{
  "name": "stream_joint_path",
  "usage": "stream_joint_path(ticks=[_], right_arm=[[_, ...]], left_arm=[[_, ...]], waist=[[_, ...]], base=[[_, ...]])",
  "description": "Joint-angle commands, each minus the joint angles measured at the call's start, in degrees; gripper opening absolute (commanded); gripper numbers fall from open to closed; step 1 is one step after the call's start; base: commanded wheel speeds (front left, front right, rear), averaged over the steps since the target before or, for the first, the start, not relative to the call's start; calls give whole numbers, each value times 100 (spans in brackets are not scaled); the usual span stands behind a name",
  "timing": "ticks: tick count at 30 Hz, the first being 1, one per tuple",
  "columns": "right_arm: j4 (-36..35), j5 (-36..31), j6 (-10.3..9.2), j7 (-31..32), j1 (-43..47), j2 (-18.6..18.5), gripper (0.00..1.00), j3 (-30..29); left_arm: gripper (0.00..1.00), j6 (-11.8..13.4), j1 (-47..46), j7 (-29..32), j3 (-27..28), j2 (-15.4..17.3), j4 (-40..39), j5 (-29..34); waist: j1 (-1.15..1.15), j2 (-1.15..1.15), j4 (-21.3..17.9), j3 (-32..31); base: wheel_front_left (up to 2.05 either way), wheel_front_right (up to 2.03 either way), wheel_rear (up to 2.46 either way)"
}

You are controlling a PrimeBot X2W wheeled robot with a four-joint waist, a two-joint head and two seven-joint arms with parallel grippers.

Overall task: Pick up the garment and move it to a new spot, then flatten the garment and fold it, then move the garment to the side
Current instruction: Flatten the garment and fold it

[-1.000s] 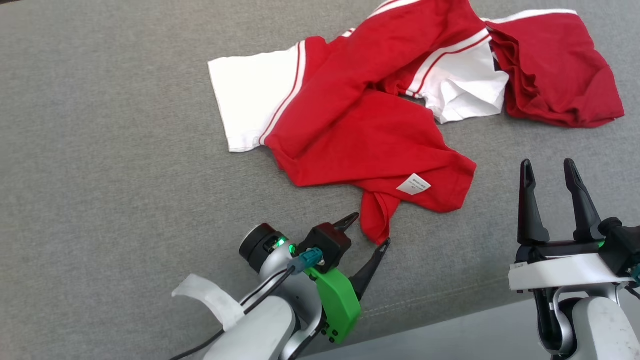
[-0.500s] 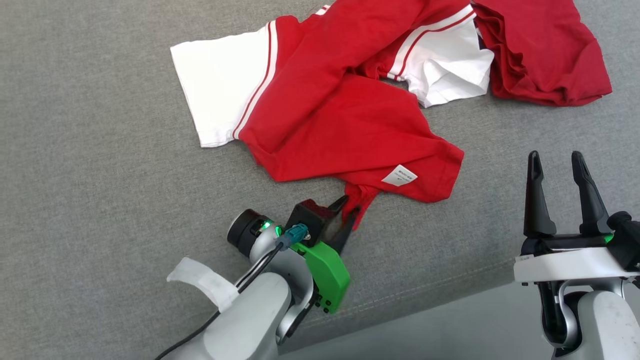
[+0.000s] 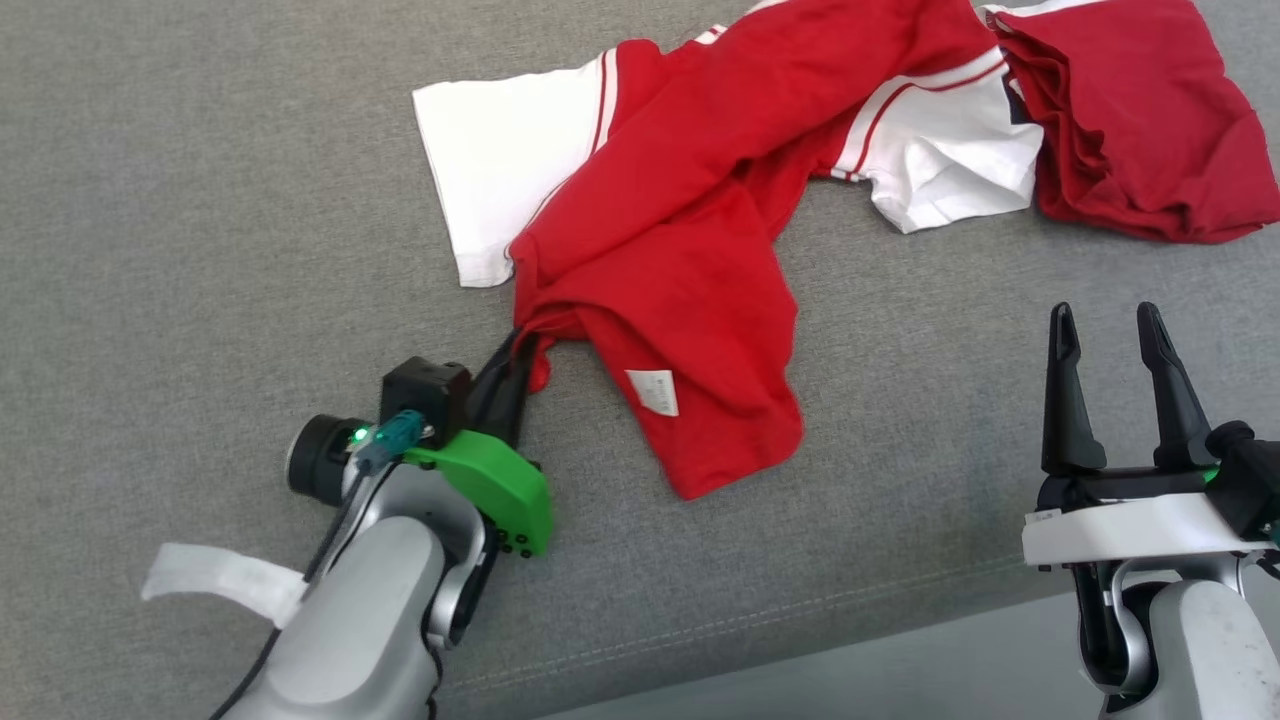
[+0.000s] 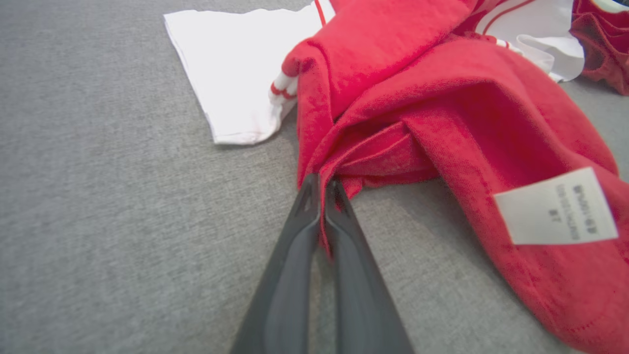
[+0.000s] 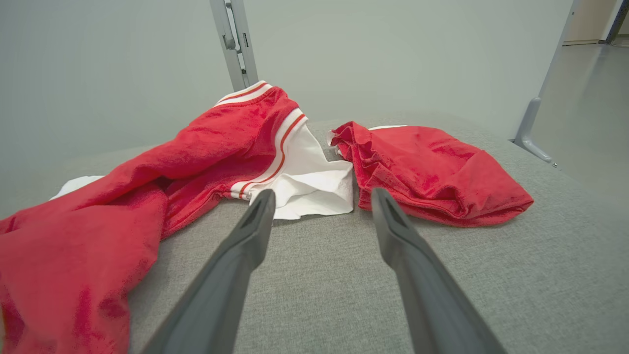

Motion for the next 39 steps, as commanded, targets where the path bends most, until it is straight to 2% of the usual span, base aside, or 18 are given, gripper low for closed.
stream_joint_path(ticks=[1, 10, 17, 18, 19, 20, 26, 33, 39], right_arm=[[30, -37, -3, -20, -95, -13, 100, 8], [120, -152, -3, -20, -167, -14, 100, 62], [194, -195, -3, -21, -224, -14, 100, 73], [209, -202, -3, -21, -232, -14, 100, 71], [221, -203, -3, -20, -235, -14, 100, 72], [232, -198, -3, -21, -235, -13, 100, 76], [313, -235, -3, -20, -258, -14, 100, 92], [348, -287, -3, -20, -211, -13, 100, 105], [432, -348, -3, -20, -158, -13, 100, 196]], left_arm=[[0, 108, 148, 7, 145, 171, -88, -96], [0, 493, 797, -5, 888, 857, -480, -575], [0, 519, 1007, 14, 1156, 1062, -583, -813], [24, 517, 1008, 9, 1176, 1091, -583, -830], [79, 537, 1001, -25, 1218, 1090, -590, -862], [100, 553, 993, -54, 1232, 1107, -594, -850], [100, 708, 1105, -358, 1379, 1144, -647, -834], [100, 1203, 1346, -744, 1788, 1285, -1154, -599], [100, 1473, 1694, -831, 2064, 1284, -1934, -196]], waist=[[0, 0, 140, -40], [0, 0, 456, -110], [0, 0, 632, -138], [0, 0, 650, -146], [0, 0, 668, -157], [0, 0, 678, -170], [0, 0, 699, -334], [0, 0, 732, -607], [0, 0, 748, -929]], base=[[0, 0, 0], [0, 0, 0], [0, 0, 0], [0, 0, 0], [0, 0, 0], [0, 0, 0], [0, 0, 0], [0, 0, 0], [0, 0, 0]])
